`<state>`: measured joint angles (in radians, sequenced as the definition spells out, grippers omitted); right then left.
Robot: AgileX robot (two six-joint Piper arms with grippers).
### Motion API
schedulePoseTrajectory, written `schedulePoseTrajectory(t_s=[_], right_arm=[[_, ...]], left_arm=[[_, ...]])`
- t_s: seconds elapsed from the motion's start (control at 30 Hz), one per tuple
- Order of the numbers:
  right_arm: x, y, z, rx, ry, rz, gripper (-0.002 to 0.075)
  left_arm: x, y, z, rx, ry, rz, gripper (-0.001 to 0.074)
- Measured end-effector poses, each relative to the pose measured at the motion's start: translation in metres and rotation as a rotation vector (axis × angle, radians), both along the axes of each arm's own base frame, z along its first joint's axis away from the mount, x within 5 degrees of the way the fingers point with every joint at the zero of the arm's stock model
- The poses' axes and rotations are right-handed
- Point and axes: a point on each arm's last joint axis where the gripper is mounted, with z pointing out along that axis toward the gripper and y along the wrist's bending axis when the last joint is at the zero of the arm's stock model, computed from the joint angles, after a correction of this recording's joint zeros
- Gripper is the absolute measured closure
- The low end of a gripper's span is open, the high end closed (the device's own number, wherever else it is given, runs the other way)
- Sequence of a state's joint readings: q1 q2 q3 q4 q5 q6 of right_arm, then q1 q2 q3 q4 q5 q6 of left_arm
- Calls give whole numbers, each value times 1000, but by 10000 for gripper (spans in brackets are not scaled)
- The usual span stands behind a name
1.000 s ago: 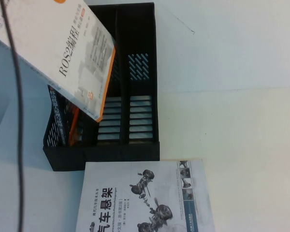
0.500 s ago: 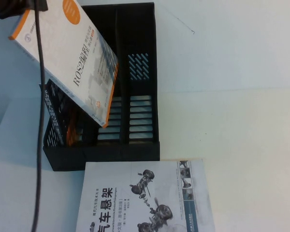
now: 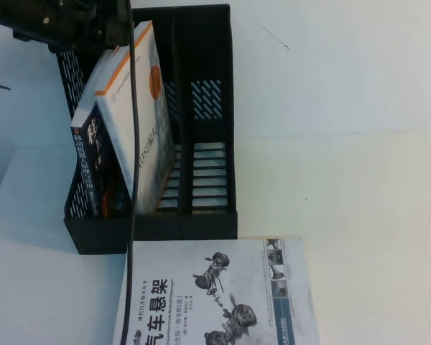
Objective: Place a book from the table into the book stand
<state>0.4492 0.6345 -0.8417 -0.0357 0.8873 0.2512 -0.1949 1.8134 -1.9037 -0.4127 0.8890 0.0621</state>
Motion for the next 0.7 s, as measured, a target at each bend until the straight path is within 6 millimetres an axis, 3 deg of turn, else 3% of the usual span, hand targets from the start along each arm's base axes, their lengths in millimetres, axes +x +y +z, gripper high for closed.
schedulePoseTrajectory(t_s=[0.1,0.17,0.23,0.37,0.43,0.57,0.7], right_arm=[[1,-1,0,-22,-10,1,718],[1,-6,1,-77,-42,-13,718],[0,-14,4,-139,-84,-54,718],[-15,-32,21,-151,-187,-151,718],[-25,-38,25,-126,-230,-172,718],[-43,-46,19,-65,-264,-191,718],[-54,-49,-5,-12,-286,-187,718]], left_arm=[[-2,0,5,7,-29,-12,280],[-4,2,9,32,-46,-10,272],[-13,7,20,71,-82,0,329],[-38,23,51,146,-160,38,607],[-57,32,70,195,-210,64,681],[-96,44,98,221,-293,105,724],[-134,53,102,205,-370,135,732]])
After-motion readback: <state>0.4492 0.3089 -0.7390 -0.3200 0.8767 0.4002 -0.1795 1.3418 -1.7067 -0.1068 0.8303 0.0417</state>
